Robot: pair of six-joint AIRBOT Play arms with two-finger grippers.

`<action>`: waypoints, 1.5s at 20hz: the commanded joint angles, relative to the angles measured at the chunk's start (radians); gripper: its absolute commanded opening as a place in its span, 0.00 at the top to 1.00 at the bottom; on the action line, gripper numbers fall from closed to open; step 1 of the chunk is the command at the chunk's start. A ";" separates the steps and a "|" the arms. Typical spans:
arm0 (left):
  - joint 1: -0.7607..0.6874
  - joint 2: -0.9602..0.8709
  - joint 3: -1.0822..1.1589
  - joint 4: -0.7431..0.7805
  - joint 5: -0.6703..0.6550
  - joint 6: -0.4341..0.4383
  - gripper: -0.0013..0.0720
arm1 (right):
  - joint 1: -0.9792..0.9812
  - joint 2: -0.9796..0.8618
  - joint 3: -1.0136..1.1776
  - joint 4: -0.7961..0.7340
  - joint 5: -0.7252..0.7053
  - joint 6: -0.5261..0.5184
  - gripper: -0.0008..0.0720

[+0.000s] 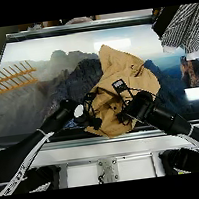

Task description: Fold the clothes and pants, and hang the long-sleeved shirts on hangers.

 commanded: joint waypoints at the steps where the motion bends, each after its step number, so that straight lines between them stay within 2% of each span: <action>1: -0.005 -0.032 0.000 0.022 0.020 -0.027 0.44 | -0.003 0.013 0.001 0.039 0.013 0.000 0.97; 2: -0.005 -0.027 0.001 0.040 0.029 -0.026 0.83 | -0.005 0.013 0.001 0.047 0.013 0.000 0.97; 3: -0.004 -0.019 0.000 0.057 0.042 -0.026 0.96 | -0.008 0.013 0.001 0.055 0.013 -0.003 0.97; 4: 0.001 -0.007 0.001 0.076 0.050 -0.026 0.96 | -0.013 0.013 0.001 0.058 0.013 -0.005 0.97; 6: 0.039 0.039 0.034 0.103 0.027 -0.017 0.96 | -0.062 0.013 0.038 0.095 0.030 -0.091 0.97; 8: 0.119 0.118 0.165 0.093 -0.051 0.036 0.96 | -0.173 0.013 0.177 0.155 0.106 -0.219 0.97; 10: 0.197 0.204 0.374 0.032 -0.126 0.069 0.96 | -0.290 0.013 0.395 0.161 0.187 -0.283 0.97; 13: 0.251 0.296 0.681 -0.096 -0.143 0.093 0.96 | -0.401 0.013 0.744 0.163 0.255 -0.294 0.97; 17: 0.164 0.357 0.996 -0.116 -0.126 0.094 0.96 | -0.405 0.019 1.085 0.257 0.366 -0.291 0.97; 20: 0.092 0.389 1.117 -0.114 -0.062 0.094 0.96 | -0.406 0.088 1.114 0.274 0.309 -0.227 0.97; 24: 0.060 0.433 1.009 -0.021 0.039 0.088 0.96 | -0.406 0.132 1.106 0.273 0.169 -0.183 0.97; 27: 0.148 0.391 0.892 0.091 0.044 0.018 0.96 | -0.408 0.098 1.017 0.248 0.122 -0.188 0.97; 30: 0.305 0.282 0.793 0.001 0.015 0.014 0.96 | -0.409 -0.010 0.906 0.237 0.129 -0.294 0.97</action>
